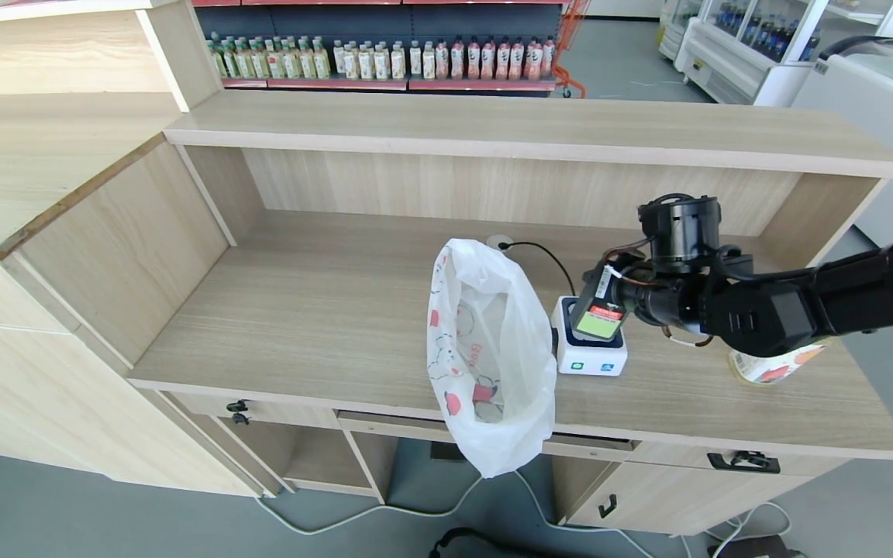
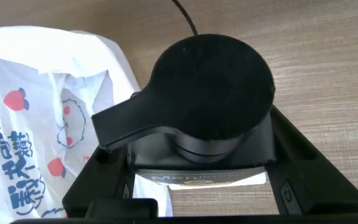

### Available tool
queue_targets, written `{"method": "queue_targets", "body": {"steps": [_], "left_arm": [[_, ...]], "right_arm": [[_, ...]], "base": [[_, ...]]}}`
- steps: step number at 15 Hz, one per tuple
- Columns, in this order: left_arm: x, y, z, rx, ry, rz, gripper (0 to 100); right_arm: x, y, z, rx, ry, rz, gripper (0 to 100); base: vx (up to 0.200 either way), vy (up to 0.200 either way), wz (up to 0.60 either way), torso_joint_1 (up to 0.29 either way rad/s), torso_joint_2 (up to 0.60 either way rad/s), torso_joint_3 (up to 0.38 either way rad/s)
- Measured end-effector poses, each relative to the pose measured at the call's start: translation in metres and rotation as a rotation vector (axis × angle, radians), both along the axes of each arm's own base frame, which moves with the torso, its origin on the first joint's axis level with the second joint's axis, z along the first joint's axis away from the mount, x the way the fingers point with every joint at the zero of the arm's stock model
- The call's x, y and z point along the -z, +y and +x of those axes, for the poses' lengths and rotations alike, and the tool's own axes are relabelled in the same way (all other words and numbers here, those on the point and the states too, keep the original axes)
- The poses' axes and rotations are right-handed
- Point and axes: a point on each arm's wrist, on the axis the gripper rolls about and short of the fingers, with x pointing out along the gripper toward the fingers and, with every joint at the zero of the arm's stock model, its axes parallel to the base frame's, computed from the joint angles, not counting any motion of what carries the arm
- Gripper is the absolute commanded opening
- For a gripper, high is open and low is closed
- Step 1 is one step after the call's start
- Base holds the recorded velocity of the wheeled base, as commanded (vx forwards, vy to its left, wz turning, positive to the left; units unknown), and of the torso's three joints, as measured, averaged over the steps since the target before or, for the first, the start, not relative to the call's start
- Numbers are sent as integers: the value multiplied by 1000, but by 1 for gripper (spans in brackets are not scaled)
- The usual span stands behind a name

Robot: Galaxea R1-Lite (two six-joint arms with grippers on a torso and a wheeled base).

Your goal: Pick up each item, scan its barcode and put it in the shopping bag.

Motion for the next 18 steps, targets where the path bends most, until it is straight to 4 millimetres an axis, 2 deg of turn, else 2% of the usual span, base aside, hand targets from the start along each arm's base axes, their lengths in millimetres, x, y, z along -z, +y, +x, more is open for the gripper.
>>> {"method": "queue_targets", "body": {"steps": [3,11,18], "left_arm": [[0,0,0,1,0,0,100],[0,0,0,1,0,0,100],[0,0,0,1,0,0,100]], "right_arm": [[9,6,1,-10,35,-14,0],[16,10,8,-12,44,-18,0],[17,10,8,-13,47,-19,0]], "base": [[0,0,0,0,0,0],[0,0,0,0,0,0],[0,0,0,0,0,0]]}}
